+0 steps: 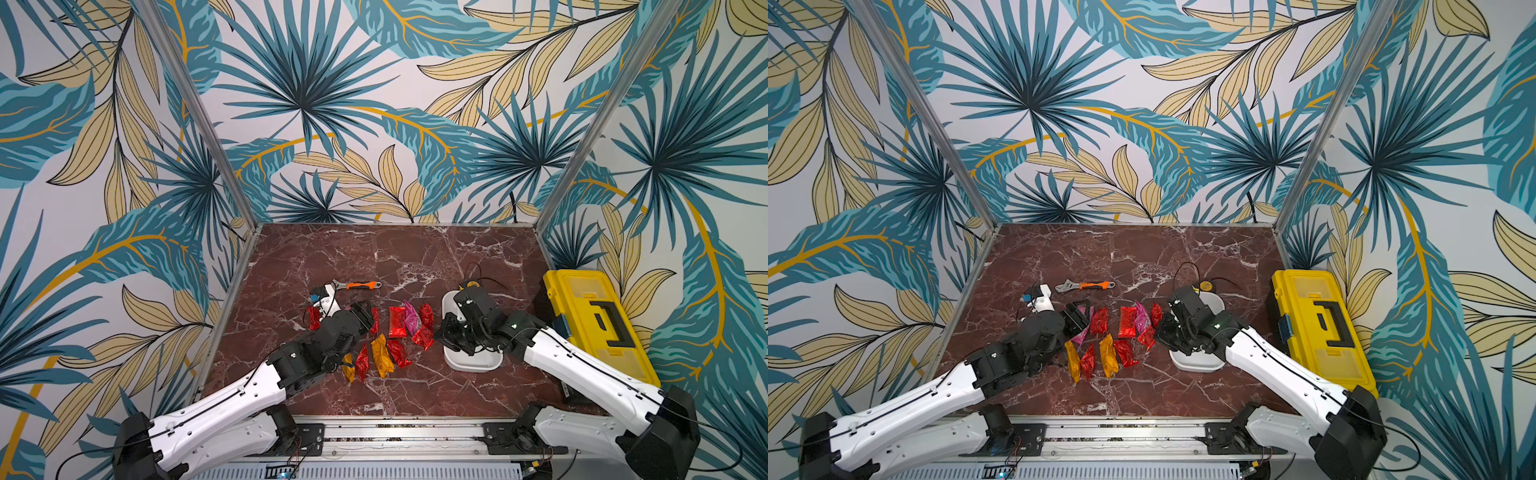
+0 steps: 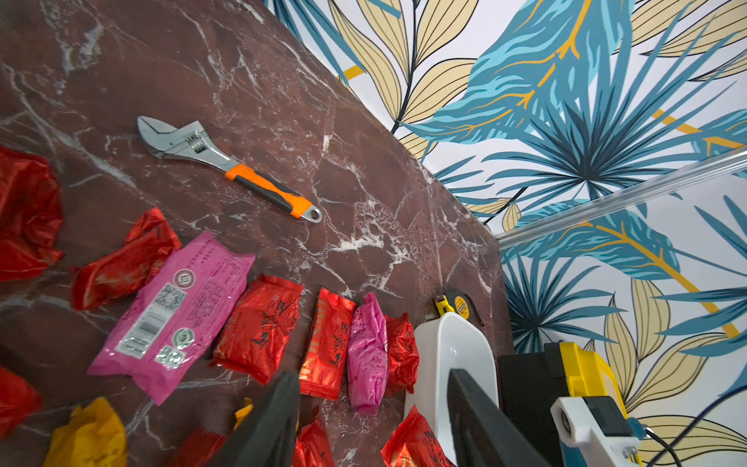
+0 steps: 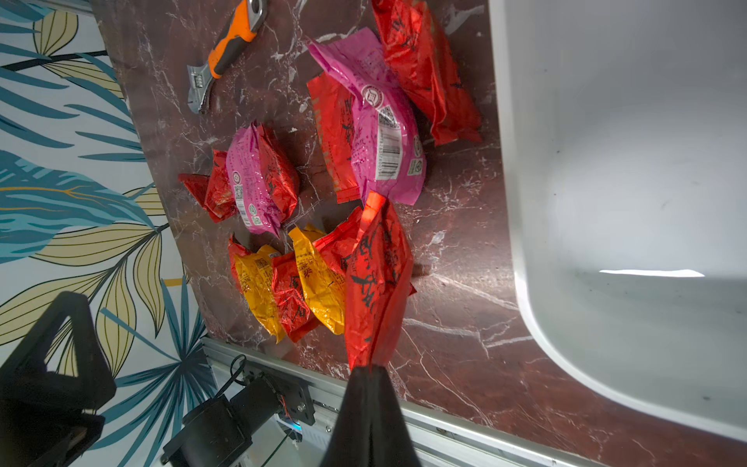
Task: Take the tea bags out of the storage box
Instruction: Place the tea bag at the center of the board.
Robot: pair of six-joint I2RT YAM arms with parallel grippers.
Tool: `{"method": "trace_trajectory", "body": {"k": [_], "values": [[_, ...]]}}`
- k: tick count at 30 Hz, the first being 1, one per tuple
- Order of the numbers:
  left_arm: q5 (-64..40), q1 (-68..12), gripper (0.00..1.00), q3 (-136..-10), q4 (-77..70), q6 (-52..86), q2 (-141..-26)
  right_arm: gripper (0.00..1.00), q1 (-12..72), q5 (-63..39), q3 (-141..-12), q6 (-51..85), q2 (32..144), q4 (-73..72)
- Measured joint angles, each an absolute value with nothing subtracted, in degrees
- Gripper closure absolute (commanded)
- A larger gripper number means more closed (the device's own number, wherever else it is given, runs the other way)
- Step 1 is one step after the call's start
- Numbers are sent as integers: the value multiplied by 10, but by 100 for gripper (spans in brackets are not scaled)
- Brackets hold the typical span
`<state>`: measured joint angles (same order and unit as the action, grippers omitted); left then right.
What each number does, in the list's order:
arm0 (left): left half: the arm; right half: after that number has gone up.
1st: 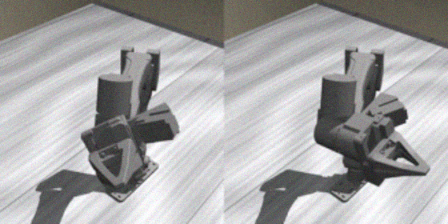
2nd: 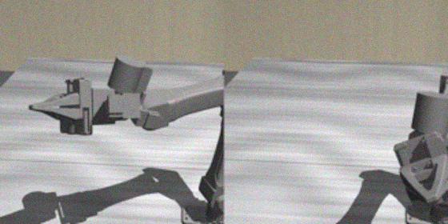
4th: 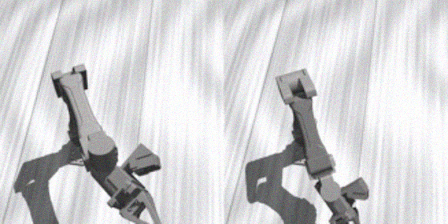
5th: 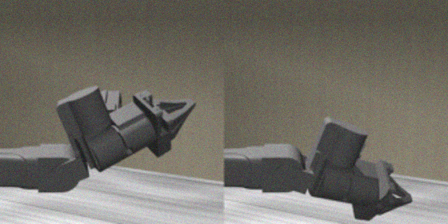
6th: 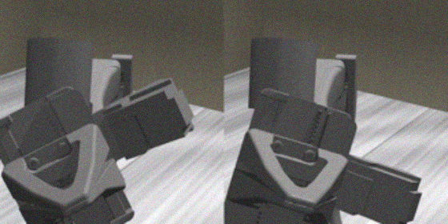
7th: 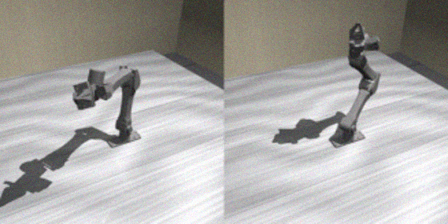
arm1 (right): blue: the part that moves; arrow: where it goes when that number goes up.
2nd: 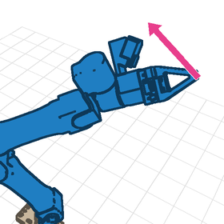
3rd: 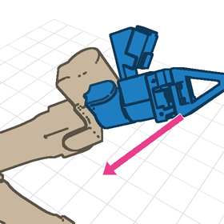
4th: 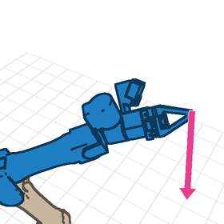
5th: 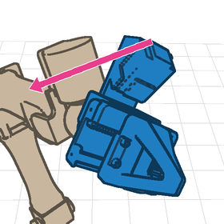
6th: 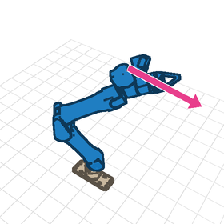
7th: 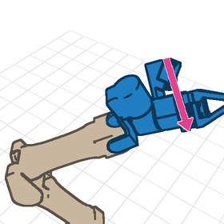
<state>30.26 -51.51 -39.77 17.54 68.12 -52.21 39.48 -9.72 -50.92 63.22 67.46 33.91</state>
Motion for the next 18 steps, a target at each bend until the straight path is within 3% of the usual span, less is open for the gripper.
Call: {"method": "trace_trajectory", "body": {"k": [10, 15, 18], "values": [[314, -512, 37, -396, 200, 695, -517, 98, 421, -103, -486, 644, 752, 265], [318, -505, 37, -396, 207, 695, -517, 63, 421, -84, -471, 640, 758, 271], [320, -488, 36, -395, 218, 688, -514, 48, 421, -55, -474, 623, 749, 291]]}}
